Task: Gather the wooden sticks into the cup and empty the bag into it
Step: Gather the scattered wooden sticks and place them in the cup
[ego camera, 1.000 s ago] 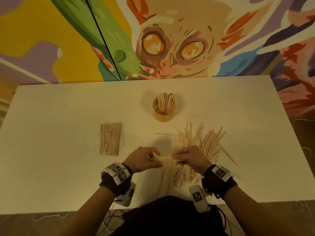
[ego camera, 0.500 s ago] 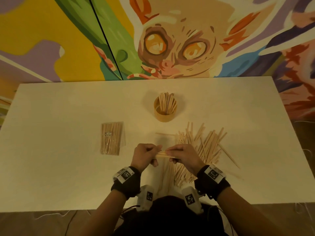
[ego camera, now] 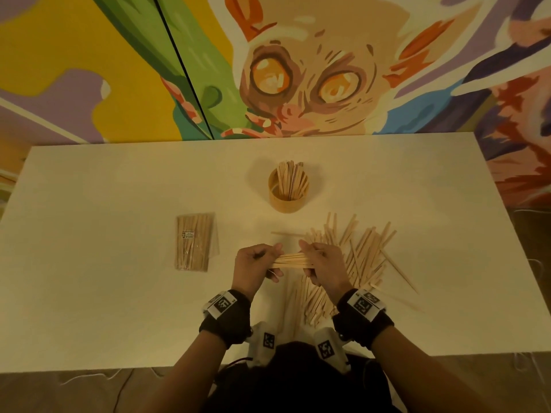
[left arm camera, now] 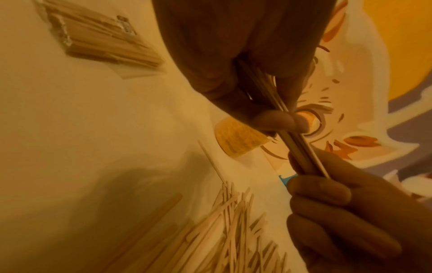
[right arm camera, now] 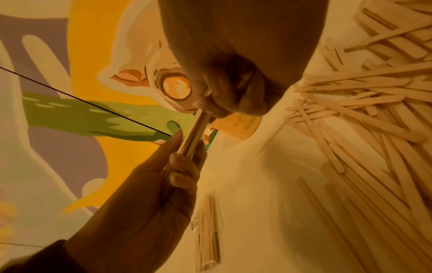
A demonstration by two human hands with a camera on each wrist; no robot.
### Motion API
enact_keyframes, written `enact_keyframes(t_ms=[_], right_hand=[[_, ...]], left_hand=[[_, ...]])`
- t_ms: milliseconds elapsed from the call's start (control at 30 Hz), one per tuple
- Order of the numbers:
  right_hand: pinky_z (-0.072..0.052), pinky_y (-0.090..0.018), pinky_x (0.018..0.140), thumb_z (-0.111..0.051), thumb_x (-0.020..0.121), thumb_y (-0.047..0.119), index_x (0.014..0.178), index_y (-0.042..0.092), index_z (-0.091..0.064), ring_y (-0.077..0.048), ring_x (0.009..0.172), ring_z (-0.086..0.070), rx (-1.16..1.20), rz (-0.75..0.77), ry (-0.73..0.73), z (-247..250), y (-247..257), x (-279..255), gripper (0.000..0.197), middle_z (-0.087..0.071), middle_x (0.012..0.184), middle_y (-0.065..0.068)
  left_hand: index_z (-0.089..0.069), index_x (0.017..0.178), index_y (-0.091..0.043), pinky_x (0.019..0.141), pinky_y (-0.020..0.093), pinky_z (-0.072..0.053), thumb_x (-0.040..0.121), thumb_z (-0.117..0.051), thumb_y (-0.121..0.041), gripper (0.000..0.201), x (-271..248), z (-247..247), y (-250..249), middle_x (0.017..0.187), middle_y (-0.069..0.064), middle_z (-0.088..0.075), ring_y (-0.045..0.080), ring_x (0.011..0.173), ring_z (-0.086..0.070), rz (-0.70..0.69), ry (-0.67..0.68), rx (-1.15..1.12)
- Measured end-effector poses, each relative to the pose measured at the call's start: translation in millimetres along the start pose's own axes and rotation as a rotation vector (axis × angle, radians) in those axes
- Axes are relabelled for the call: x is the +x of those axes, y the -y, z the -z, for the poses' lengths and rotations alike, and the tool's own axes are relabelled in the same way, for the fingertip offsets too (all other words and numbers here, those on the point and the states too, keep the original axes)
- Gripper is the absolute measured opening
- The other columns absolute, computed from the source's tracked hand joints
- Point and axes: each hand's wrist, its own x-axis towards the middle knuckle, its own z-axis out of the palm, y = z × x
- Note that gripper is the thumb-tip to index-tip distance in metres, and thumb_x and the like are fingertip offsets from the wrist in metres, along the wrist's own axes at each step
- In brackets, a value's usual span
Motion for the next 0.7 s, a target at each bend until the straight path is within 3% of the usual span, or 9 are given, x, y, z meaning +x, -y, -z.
enact_keyframes(t_ms=[167, 367, 533, 700], right_hand=[[-0.031, -0.021, 0.036, -0.059, 0.097, 0.022, 0.075, -0.01, -0.064, -0.013, 0.033, -0.038, -0.027, 0.074, -0.018, -1.3, 3.7, 0.9, 0.039, -0.05, 0.05, -0.016], [-0.029, -0.019, 0.034, -0.057, 0.098, 0.021, 0.081, -0.007, -0.068, -0.016, 0.033, -0.038, 0.094, 0.018, 0.007, -0.8, 7.1, 8.6, 0.035, -0.053, 0.053, -0.017], [-0.027, -0.021, 0.036, -0.063, 0.095, 0.027, 0.08, -0.005, -0.069, -0.016, 0.035, -0.037, 0.051, -0.027, 0.014, -2.8, 17.1, 26.1, 0.036, -0.054, 0.051, -0.014], [-0.029, -0.021, 0.036, -0.069, 0.091, 0.021, 0.075, -0.005, -0.066, -0.015, 0.036, -0.039, -0.019, 0.003, 0.048, -0.9, 36.4, 52.9, 0.031, -0.052, 0.049, -0.013]], left_hand=[[-0.07, 0.087, 0.003, 0.041, 0.024, -0.045, 0.093, -0.062, -0.022, 0.027, 0.4, 1.0, 2.0, 0.069, 0.011, -0.069, 0.018, 0.044, -0.059, 0.099, -0.036, -0.126], [-0.072, 0.082, 0.0, 0.045, 0.024, -0.049, 0.089, -0.067, -0.013, 0.016, 6.3, 1.1, -1.7, 0.055, 0.011, -0.065, 0.017, 0.044, -0.06, 0.038, -0.021, -0.091], [-0.073, 0.084, 0.0, 0.05, 0.026, -0.053, 0.089, -0.067, -0.013, 0.015, 20.7, -3.5, -8.7, 0.063, 0.011, -0.068, 0.018, 0.048, -0.061, -0.003, -0.012, -0.065], [-0.07, 0.092, 0.003, 0.051, 0.025, -0.054, 0.094, -0.059, -0.02, 0.025, 38.2, -4.1, -18.9, 0.072, 0.011, -0.07, 0.017, 0.053, -0.064, 0.03, 0.043, -0.126]])
